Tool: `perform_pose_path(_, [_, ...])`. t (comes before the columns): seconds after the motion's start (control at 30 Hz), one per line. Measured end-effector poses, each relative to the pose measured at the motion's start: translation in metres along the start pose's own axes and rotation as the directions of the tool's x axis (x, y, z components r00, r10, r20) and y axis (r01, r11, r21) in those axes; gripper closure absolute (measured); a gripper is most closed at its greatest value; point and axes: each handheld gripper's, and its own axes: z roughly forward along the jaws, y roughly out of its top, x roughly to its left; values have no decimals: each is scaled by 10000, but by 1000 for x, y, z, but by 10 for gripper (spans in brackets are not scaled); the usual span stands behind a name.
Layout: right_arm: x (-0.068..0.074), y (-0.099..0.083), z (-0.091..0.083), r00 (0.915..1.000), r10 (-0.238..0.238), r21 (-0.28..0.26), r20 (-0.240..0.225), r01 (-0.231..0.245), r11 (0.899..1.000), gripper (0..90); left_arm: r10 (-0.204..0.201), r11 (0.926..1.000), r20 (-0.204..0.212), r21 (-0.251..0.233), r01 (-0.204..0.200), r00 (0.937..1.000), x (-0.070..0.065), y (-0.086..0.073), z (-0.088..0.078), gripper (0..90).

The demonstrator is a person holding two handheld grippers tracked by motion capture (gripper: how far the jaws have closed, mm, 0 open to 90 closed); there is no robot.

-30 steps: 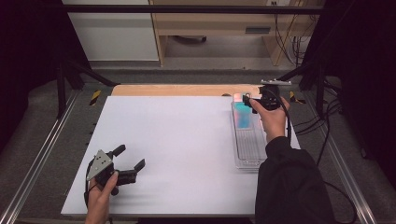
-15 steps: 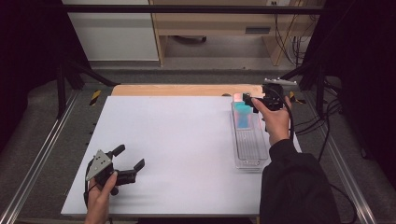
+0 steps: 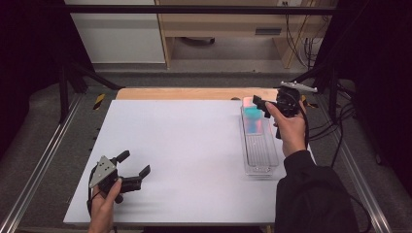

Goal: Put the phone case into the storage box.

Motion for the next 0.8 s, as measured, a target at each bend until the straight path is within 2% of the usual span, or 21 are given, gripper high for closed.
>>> perform_pose_path(0.47, [0, -1, -18, 9982, 313, -628, -509, -344, 9974, 39, -79, 10000, -63, -55, 79, 9999, 1, 0, -2, 21])
perform_pose_path(0.8, [-2, -1, -31, 9995, 115, -1032, -308, -147, 9946, 40, -143, 9999, -110, -91, 142, 9998, 2, 0, -4, 21])
